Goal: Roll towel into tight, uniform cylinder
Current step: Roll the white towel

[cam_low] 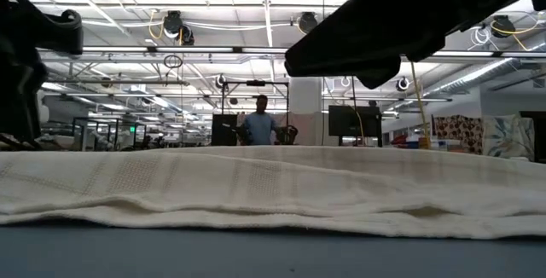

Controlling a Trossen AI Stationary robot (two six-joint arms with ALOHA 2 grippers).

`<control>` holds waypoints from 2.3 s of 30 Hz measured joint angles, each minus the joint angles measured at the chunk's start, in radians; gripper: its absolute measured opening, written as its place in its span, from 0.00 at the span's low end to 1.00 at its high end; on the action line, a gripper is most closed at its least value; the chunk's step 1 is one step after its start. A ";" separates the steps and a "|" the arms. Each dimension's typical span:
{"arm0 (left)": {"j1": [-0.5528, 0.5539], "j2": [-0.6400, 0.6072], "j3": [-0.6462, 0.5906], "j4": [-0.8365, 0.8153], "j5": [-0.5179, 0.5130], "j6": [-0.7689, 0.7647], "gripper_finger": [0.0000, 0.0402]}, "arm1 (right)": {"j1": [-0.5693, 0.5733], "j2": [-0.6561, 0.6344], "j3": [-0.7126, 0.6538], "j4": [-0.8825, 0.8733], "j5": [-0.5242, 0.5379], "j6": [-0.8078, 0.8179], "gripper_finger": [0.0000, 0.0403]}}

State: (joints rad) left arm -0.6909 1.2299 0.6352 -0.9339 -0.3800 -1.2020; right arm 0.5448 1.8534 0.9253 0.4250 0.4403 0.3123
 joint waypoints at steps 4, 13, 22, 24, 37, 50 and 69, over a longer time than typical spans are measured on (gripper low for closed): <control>0.016 -0.024 -0.015 -0.003 0.029 0.091 0.54 | -0.001 0.000 0.000 -0.010 -0.003 -0.040 0.17; 0.049 -0.033 -0.072 0.031 0.033 0.221 0.70 | 0.000 0.000 0.000 -0.030 -0.015 -0.093 0.17; 0.063 -0.033 -0.153 0.095 0.037 0.307 0.62 | 0.000 0.000 0.000 -0.052 -0.051 -0.097 0.17; 0.062 -0.033 -0.155 0.125 0.038 0.356 0.56 | -0.003 0.000 0.000 -0.052 -0.051 -0.097 0.17; 0.062 -0.033 -0.155 0.196 0.137 0.531 0.08 | -0.004 0.000 0.000 -0.051 -0.051 -0.097 0.17; 0.062 -0.033 -0.037 0.041 0.033 0.580 0.01 | -0.054 0.000 0.001 0.070 0.125 -0.045 0.17; 0.063 -0.033 0.124 -0.150 -0.087 0.669 0.00 | -0.396 0.210 0.491 -0.182 -0.269 -0.149 0.35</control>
State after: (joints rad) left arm -0.6277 1.1971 0.7589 -1.0836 -0.4666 -0.5332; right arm 0.1484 2.0634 1.4161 0.2435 0.1709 0.1633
